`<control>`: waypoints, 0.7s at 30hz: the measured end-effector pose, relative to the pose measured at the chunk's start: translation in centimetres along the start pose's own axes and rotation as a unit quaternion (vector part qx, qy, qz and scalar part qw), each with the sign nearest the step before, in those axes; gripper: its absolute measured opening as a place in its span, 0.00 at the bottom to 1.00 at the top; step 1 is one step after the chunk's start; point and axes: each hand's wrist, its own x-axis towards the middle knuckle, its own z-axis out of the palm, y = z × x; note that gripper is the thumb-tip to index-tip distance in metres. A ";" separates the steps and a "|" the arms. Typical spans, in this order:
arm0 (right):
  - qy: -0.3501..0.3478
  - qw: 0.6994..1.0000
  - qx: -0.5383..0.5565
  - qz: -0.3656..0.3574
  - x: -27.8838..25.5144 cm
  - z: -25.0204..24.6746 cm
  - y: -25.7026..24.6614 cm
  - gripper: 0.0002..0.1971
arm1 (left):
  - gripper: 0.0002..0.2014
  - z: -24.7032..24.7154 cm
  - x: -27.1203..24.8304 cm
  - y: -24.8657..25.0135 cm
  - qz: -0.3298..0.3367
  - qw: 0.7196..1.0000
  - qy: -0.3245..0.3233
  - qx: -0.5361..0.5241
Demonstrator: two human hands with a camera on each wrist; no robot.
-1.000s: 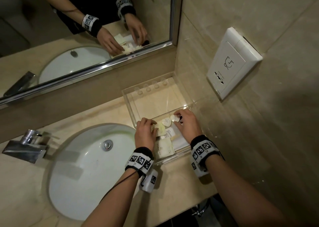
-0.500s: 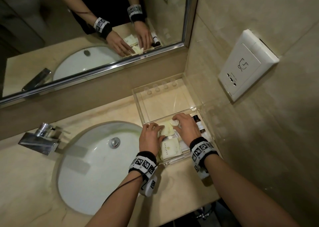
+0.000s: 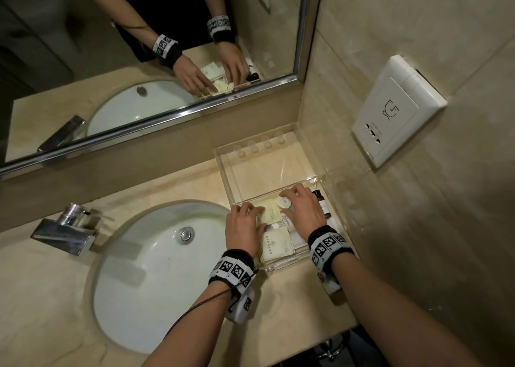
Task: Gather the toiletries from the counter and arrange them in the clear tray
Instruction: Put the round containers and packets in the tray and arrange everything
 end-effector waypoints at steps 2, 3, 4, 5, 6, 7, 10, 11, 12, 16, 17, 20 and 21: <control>0.000 1.000 0.009 0.006 -0.1 -0.1 -0.1 0.19 | 0.20 0.0 0.1 0.0 0.009 1.000 0.004 -0.004; 0.003 1.000 0.012 0.006 -0.1 -0.2 0.0 0.19 | 0.20 0.1 0.1 0.0 0.014 1.000 0.005 -0.006; 0.008 1.000 0.017 0.005 -0.2 -0.3 0.1 0.20 | 0.20 0.2 0.2 0.0 0.020 1.000 0.005 -0.011; 0.013 1.000 0.024 0.003 -0.3 -0.4 0.2 0.20 | 0.20 0.3 0.2 -0.1 0.026 1.000 0.004 -0.015; 0.016 0.999 0.033 0.000 -0.4 -0.5 0.3 0.20 | 0.20 0.4 0.2 -0.1 0.030 0.999 0.002 -0.019; 0.017 0.999 0.044 0.000 -0.5 -0.6 0.5 0.20 | 0.19 0.4 0.3 -0.1 0.031 0.999 0.002 -0.023; 0.031 0.996 0.078 0.010 -0.9 -1.0 1.0 0.19 | 0.18 0.5 0.4 0.1 0.026 0.999 -0.002 -0.036; 0.039 0.995 0.090 0.013 -1.1 -1.2 1.1 0.18 | 0.18 0.5 0.4 0.2 0.024 0.999 -0.005 -0.039; 0.046 0.994 0.103 0.015 -1.2 -1.4 1.2 0.18 | 0.18 0.5 0.4 0.2 0.022 0.999 -0.009 -0.043; 0.063 0.990 0.121 0.028 -2.2 -2.5 1.5 0.15 | 0.20 0.0 0.5 0.0 0.021 0.996 -0.030 -0.081; 0.069 0.989 0.128 0.032 -2.4 -2.7 1.6 0.14 | 0.21 -0.2 0.4 -0.1 0.021 0.995 -0.029 -0.092; 0.082 0.985 0.145 0.046 -3.4 -2.8 1.9 0.11 | 0.18 -0.8 0.0 -0.7 0.010 0.990 -0.008 -0.137; 0.082 0.984 0.148 0.053 -3.9 -2.9 2.0 0.11 | 0.16 -1.1 -0.3 -0.9 0.002 0.988 0.003 -0.155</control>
